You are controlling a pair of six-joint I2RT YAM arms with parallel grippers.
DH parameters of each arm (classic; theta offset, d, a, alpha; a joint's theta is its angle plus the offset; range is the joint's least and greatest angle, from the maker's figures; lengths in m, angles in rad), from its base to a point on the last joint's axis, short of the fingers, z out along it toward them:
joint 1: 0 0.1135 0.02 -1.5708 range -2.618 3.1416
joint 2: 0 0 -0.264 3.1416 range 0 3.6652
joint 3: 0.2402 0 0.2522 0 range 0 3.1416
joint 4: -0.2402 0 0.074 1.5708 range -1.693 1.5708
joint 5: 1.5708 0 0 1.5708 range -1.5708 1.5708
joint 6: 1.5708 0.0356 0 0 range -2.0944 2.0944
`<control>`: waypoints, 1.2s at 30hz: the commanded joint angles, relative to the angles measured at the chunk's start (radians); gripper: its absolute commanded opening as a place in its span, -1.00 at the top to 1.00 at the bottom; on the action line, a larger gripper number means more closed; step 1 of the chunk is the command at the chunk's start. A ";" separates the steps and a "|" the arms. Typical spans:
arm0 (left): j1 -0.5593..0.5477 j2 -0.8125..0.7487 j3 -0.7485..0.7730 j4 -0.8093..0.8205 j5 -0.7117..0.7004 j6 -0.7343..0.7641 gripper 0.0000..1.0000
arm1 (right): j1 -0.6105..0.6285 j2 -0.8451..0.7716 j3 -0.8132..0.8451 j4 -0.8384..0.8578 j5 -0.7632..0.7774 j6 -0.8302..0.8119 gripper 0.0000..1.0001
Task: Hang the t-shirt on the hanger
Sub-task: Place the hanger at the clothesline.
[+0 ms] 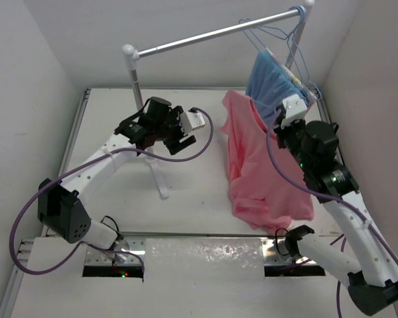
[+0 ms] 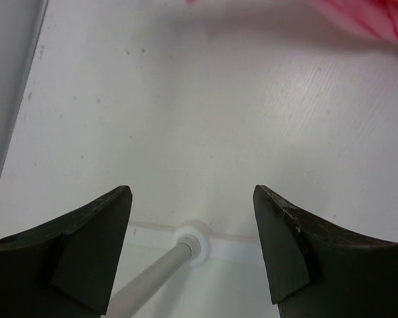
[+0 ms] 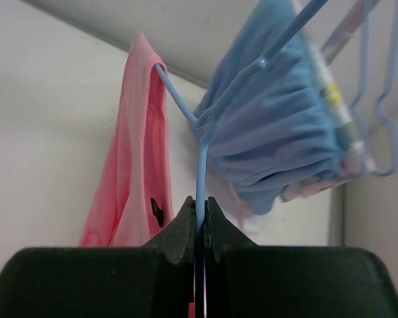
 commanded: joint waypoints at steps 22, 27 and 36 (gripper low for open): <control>-0.003 -0.120 -0.237 0.047 -0.039 0.042 -0.41 | -0.018 0.659 0.894 -0.071 0.223 -0.192 1.00; -0.003 -0.122 -0.240 0.044 -0.032 0.044 -0.41 | -0.071 0.724 0.909 -0.047 0.161 -0.117 1.00; -0.003 -0.127 -0.249 0.046 -0.030 0.051 -0.41 | -0.095 0.818 0.919 -0.064 0.104 -0.118 1.00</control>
